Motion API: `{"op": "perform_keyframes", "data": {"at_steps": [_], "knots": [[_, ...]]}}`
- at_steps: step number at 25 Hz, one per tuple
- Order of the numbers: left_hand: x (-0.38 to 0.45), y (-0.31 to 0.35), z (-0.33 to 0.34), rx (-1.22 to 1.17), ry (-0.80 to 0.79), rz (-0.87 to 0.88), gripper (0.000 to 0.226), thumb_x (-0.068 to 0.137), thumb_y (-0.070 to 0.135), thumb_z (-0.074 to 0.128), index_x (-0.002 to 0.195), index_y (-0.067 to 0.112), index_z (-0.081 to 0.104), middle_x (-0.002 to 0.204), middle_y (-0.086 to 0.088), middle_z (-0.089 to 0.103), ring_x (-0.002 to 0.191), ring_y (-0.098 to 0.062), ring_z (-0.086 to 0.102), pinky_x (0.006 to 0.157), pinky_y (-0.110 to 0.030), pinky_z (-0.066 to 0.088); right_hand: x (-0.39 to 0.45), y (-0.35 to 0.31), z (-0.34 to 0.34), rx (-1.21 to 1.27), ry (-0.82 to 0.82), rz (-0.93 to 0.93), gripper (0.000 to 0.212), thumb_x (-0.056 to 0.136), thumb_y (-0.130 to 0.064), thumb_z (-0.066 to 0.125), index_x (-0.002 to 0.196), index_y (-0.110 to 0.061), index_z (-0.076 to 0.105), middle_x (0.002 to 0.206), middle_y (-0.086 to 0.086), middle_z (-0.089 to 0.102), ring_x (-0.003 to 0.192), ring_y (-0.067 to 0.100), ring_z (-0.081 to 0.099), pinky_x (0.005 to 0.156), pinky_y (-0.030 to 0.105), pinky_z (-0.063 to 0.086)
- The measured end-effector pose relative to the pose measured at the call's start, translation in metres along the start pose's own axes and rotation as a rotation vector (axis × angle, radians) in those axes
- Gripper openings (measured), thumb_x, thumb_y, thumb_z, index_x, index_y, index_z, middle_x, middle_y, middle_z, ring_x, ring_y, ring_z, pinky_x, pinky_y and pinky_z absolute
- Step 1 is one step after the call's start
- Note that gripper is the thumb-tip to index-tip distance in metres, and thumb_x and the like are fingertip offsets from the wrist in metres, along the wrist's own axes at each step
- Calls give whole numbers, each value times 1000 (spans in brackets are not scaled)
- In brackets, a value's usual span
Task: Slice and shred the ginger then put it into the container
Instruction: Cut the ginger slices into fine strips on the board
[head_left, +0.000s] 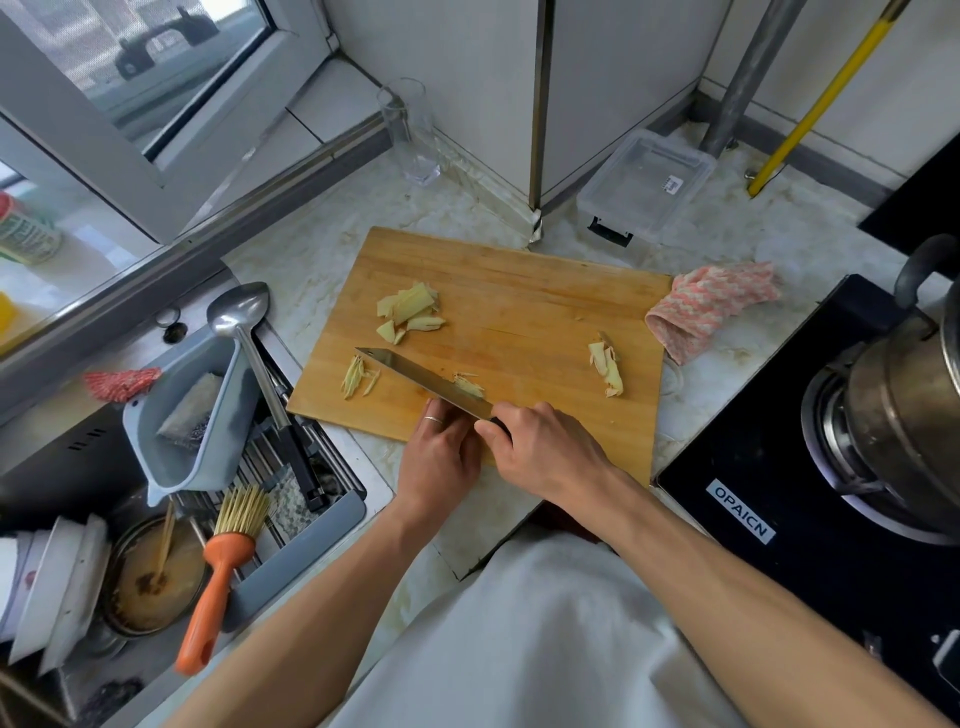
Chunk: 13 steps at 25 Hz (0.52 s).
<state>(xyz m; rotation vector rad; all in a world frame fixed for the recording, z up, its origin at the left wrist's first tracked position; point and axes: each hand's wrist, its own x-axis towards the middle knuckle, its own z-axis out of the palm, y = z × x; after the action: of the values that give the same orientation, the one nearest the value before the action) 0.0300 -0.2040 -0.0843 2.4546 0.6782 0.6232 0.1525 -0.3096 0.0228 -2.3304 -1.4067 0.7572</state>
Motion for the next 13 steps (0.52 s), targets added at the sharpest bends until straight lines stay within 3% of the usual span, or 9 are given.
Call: {"op": "perform_keyframes", "data": {"at_steps": [9, 13], "knots": [[0, 4, -1, 7, 35, -3, 30, 90, 12, 48, 98, 1, 74, 116, -17, 62, 104, -36, 64, 79, -29, 52, 1, -1, 2, -46, 1, -30, 39, 105, -44, 40, 108, -11, 59, 94, 17, 69, 85, 42, 64, 61, 34, 36], [0, 5, -1, 4, 24, -21, 27, 89, 10, 49, 97, 2, 74, 116, -16, 61, 104, -35, 64, 78, -33, 55, 4, -2, 4, -39, 10, -23, 40, 105, -45, 40, 109, -11, 60, 96, 19, 69, 87, 43, 64, 61, 35, 39]]}}
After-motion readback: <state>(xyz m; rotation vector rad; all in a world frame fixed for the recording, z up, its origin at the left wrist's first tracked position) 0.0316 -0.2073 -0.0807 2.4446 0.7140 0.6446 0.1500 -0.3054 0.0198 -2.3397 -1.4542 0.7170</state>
